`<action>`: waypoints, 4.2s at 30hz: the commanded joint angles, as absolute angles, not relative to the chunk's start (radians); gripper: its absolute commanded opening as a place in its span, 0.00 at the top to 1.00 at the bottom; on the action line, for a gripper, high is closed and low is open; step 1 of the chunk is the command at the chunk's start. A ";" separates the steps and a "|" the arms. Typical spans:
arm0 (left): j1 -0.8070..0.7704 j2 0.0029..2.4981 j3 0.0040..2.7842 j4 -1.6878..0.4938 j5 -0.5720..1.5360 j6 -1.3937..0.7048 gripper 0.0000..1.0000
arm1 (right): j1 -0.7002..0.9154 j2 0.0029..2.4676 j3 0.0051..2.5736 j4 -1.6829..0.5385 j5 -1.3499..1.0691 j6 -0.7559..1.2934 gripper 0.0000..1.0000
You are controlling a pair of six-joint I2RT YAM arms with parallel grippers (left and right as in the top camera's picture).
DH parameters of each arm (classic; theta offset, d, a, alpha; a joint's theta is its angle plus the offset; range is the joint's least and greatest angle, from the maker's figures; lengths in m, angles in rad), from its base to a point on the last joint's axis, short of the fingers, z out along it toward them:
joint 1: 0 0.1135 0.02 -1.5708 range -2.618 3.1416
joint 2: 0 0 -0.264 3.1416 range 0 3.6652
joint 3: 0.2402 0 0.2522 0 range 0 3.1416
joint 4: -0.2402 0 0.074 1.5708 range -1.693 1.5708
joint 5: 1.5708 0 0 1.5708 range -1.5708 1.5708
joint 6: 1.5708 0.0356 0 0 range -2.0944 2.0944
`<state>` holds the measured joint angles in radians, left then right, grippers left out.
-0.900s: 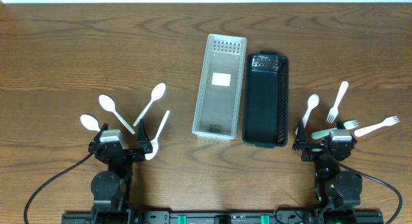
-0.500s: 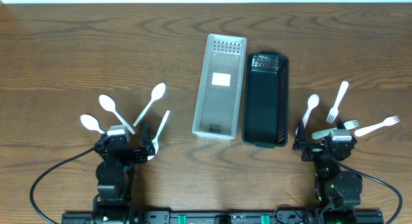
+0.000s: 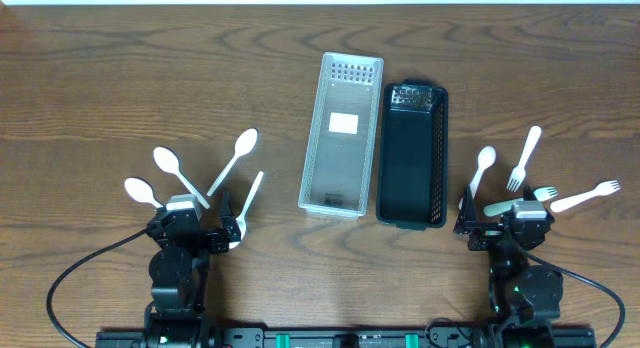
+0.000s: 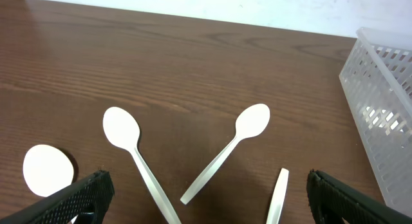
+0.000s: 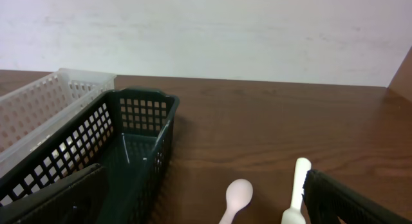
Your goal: Pack container
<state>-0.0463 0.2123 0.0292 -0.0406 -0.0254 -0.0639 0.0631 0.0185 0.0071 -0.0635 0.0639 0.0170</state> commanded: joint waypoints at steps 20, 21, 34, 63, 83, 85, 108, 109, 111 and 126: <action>-0.045 0.208 0.004 -0.070 -0.030 -0.072 0.02 | 0.059 0.016 0.006 -0.067 0.075 0.006 0.01; -0.045 0.208 0.004 -0.070 -0.030 -0.072 0.02 | 0.059 0.016 0.006 -0.067 0.075 0.006 0.01; -0.045 0.208 0.004 -0.070 -0.030 -0.072 0.02 | 0.059 0.016 0.006 -0.067 0.075 0.006 0.01; -0.045 0.208 0.004 -0.070 -0.030 -0.072 0.02 | 0.059 0.016 0.006 -0.067 0.072 0.006 0.01; -0.045 0.208 0.004 -0.067 -0.037 -0.073 0.02 | 0.059 0.074 0.006 -0.072 0.039 0.099 0.01; -0.045 0.208 0.004 -0.067 -0.037 -0.072 0.02 | 0.059 0.107 0.006 -0.073 0.013 0.101 0.01; -0.045 0.572 0.671 -0.537 -0.037 -0.144 0.02 | -0.035 0.868 0.787 -0.691 -0.060 0.192 0.01; -0.045 0.616 0.717 -0.574 -0.037 -0.144 0.02 | -0.043 0.916 0.842 -0.735 -0.087 0.162 0.01; -0.045 0.720 0.822 -0.663 -0.037 -0.142 0.02 | -0.054 1.015 0.955 -0.805 -0.167 0.084 0.01; -0.045 1.063 1.028 -0.796 -0.035 -0.116 0.25 | -0.053 1.454 1.125 -0.724 -0.127 0.088 0.95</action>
<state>-0.0467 1.0492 1.0069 -0.7998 -0.0299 -0.1337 -0.0456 1.3849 1.1072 -0.7357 -0.1406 0.0925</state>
